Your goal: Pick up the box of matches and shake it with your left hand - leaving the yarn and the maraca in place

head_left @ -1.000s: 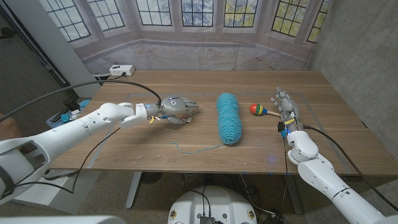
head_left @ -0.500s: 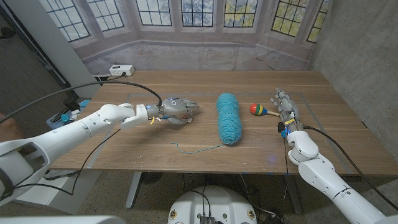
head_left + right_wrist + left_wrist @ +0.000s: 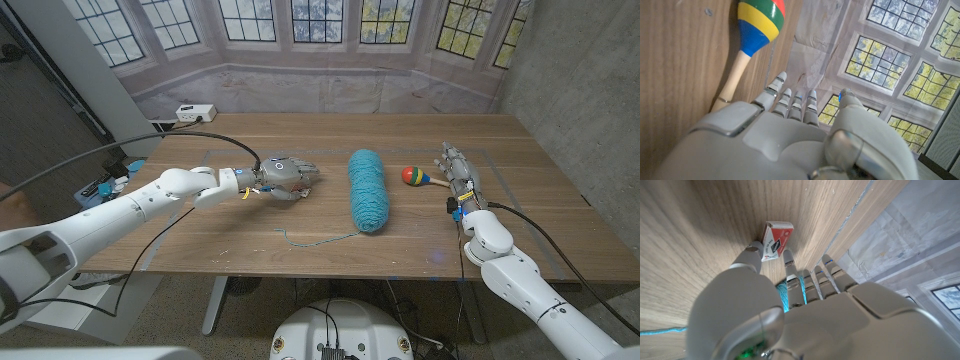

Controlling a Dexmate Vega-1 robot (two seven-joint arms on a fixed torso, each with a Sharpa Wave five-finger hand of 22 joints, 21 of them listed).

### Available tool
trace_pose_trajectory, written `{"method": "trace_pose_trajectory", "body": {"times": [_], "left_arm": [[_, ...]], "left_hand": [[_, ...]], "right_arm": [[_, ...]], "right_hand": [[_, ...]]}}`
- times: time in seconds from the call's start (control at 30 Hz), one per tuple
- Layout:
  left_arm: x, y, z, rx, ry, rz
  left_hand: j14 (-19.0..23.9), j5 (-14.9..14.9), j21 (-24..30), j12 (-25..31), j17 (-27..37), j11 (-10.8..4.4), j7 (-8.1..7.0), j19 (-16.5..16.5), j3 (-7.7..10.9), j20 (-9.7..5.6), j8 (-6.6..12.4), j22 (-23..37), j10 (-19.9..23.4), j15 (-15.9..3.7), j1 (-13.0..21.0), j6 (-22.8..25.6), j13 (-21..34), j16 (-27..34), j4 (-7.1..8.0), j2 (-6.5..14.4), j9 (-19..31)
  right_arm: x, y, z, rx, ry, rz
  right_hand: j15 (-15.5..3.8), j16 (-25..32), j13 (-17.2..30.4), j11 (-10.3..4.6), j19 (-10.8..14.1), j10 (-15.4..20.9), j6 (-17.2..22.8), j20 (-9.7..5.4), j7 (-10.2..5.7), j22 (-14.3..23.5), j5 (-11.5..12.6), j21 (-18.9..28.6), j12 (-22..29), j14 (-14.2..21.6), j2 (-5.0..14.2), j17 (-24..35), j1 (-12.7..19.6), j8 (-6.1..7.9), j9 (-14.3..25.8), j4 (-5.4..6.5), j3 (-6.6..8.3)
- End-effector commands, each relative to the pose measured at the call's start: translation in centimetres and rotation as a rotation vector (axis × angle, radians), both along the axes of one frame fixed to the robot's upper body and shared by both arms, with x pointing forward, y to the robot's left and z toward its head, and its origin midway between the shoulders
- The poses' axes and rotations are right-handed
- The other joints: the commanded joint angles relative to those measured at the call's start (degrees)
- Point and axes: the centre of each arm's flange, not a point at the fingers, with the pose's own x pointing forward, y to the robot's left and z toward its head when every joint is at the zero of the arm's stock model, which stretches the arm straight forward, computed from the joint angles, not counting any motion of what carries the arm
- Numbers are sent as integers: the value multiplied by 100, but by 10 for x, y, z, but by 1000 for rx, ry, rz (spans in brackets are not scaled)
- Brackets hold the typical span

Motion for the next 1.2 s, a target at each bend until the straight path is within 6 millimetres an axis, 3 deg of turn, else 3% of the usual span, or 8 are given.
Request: {"method": "trace_pose_trajectory", "body": {"times": [0.03,0.7,1.2], "left_arm": [[2,-3,-1,10,18,14],[8,-7,-6,0,34,12],[9,-11,-7,-42,48,-3]], "left_hand": [[-66,-12,5,-13,20,28,-39,-50,8,22,21,22,-58,11,-18,220,-5,-5,24,47,-15],[-81,-3,23,38,18,67,43,-54,17,21,104,22,10,31,-85,694,-12,17,35,93,-76],[-8,5,48,83,-3,39,-10,-8,61,12,193,21,123,15,-2,1106,-20,36,-37,118,-89]], "right_arm": [[-2,-1,-1,0,9,-4],[-3,0,-1,-8,30,-8],[-5,-2,-4,-7,39,-12]], "right_hand": [[-100,23,32,-3,33,53,47,-350,15,13,-10,14,19,51,16,31,-10,14,11,19,50],[-110,30,32,10,50,54,46,-344,22,13,-11,16,18,69,14,32,-22,13,12,21,54],[-103,33,33,15,56,54,48,-320,19,13,-11,15,18,79,14,33,-31,14,12,23,59]]}}
